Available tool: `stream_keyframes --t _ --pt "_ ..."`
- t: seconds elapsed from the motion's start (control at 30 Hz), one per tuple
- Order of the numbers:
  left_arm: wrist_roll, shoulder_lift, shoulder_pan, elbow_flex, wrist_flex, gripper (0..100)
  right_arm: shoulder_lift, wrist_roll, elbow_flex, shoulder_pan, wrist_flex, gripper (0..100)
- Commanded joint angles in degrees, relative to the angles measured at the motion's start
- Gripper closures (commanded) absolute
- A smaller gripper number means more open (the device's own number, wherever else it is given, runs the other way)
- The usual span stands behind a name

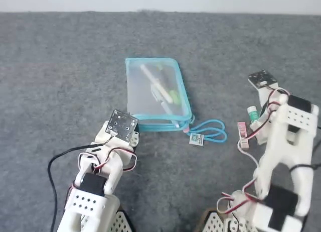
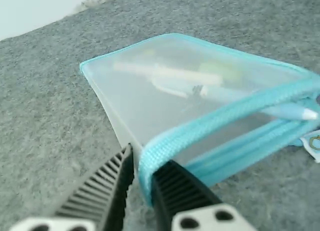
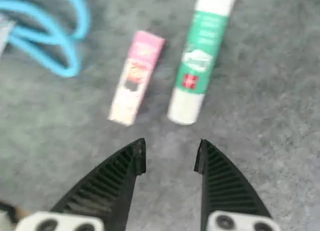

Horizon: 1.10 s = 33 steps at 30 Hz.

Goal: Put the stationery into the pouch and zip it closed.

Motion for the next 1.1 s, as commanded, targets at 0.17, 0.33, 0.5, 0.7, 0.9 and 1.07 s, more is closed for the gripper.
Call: stream_keyframes --t 0.17,0.33,0.5,0.7,0.9,1.07 --pt "0.35 -0.88 0.26 -0.66 -1.76 99 9.63 0.97 -0.53 1.19 -11.56 83.9" --pt "0.35 -0.88 0.70 -0.66 -1.76 99 15.69 0.88 -0.53 1.19 -16.92 83.9" --pt "0.35 -0.88 0.70 -0.66 -1.76 99 19.12 0.97 -0.62 1.10 -18.15 84.0" --pt "0.35 -0.88 0.70 -0.66 -1.76 99 20.00 0.53 -0.62 1.10 -17.89 96.5" --pt "0.35 -0.88 0.79 -0.57 -1.76 99 14.29 -2.73 -0.62 0.75 -13.05 98.0" --pt "0.35 -0.88 0.44 -0.66 -1.76 99 0.75 -4.75 -0.62 -4.09 -3.21 99.1"
